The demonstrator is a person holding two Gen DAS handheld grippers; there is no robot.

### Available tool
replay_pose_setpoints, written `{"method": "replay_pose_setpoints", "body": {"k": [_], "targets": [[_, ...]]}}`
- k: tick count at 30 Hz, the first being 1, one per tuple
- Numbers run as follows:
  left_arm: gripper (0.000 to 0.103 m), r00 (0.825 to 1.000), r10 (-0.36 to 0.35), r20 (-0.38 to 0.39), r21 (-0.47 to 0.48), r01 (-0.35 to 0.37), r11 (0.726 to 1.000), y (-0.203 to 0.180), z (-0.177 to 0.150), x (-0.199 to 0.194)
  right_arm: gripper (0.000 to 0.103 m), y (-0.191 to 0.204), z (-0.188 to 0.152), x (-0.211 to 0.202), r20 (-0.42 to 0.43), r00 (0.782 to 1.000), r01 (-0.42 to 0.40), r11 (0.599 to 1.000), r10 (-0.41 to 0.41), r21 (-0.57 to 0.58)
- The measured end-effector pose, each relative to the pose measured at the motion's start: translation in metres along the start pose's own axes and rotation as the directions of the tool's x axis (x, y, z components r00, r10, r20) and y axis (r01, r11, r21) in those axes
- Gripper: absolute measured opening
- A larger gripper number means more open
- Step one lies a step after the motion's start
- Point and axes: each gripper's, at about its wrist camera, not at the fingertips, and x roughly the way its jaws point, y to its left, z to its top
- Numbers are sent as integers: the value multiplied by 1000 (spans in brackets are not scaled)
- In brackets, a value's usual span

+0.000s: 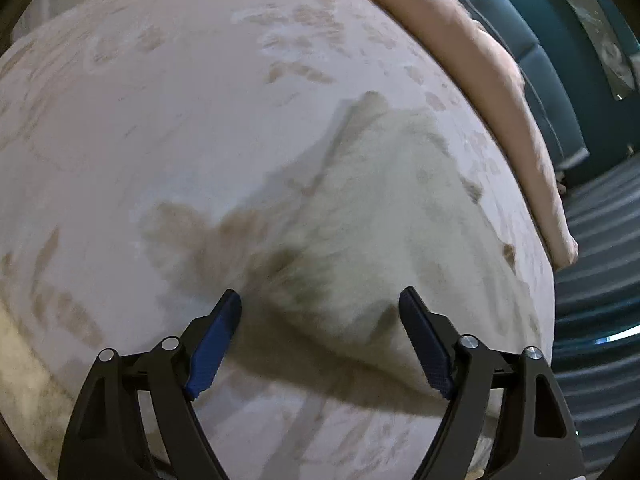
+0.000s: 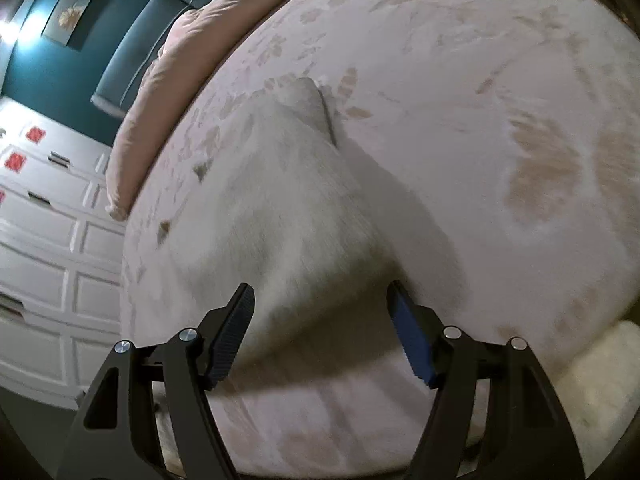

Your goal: Fold small clothes

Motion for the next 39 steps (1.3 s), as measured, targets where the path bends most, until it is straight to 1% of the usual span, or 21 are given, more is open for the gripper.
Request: {"method": "replay_pose_setpoints", "body": {"k": [1,2,3,4,5,9,11,15,18,20,21,22,24,25,26,27,30,33,36,38,39], "targets": [[51,1000,-8,-14,14,8,1000,-6,3,2,67,2,4,6,-3,1000,-6,1000,6,23],[42,1000,1,-28,25,0,1000,-10,6,2,63,3,9,12,-11,1000,-5,999,6,49],[26,999,4,-40,37,-2,999,-12,9,2,48,1,13,16,-18,1000,0,998,1,62],[18,999,-2,-48,42,4,999,-14,11,1,21,4,16,20,-30,999,13,998,-12,58],[13,999,-12,-48,42,14,999,-15,13,-3,18,5,17,18,-34,999,13,999,-12,43],[8,999,-16,-36,116,20,993,-16,8,-34,14,20,3,-21,11,1000,21,996,-20,-88],[7,998,-14,-68,129,23,991,-6,-3,-48,14,16,-13,-40,-3,999,40,992,-41,-120],[7,986,26,-164,125,-5,992,27,-45,-59,14,-16,-56,-58,-75,987,131,978,-145,-163],[9,976,81,-204,141,-53,989,42,-76,-57,19,-32,-86,-59,-132,962,205,955,-237,-215],[14,974,123,-190,153,-95,984,42,-83,-55,22,-35,-91,-66,-122,954,241,943,-273,-228],[16,975,149,-164,157,-124,980,39,-81,-57,30,-34,-89,-72,-110,953,250,940,-281,-233],[16,979,152,-138,156,-130,979,35,-78,-62,42,-30,-86,-78,-86,951,269,934,-295,-236],[19,985,137,-103,156,-120,980,25,-69,-71,50,-18,-73,-101,17,950,308,921,-313,-239],[30,988,130,-81,155,-116,981,20,-64,-76,53,-14,-69,-108,49,950,310,919,-308,-243],[46,993,111,-39,157,-103,982,11,-55,-82,56,-6,-58,-114,86,953,302,919,-290,-252],[53,996,89,1,162,-88,983,3,-46,-87,61,0,-49,-116,105,956,294,919,-275,-263],[59,995,57,80,217,-73,973,-25,-18,-86,65,26,-16,-100,145,962,268,910,-233,-316],[73,990,42,133,274,-77,959,-51,14,-65,71,43,6,-69,148,964,259,903,-221,-342],[73,996,41,75,286,-61,956,-57,35,-31,72,53,24,-25,115,962,271,901,-246,-339],[72,995,94,16,279,-95,956,-57,45,3,72,56,30,7,80,959,283,899,-272,-335],[69,995,102,-12,274,-95,957,-55,49,19,60,56,28,17,68,960,278,902,-270,-330]]}}
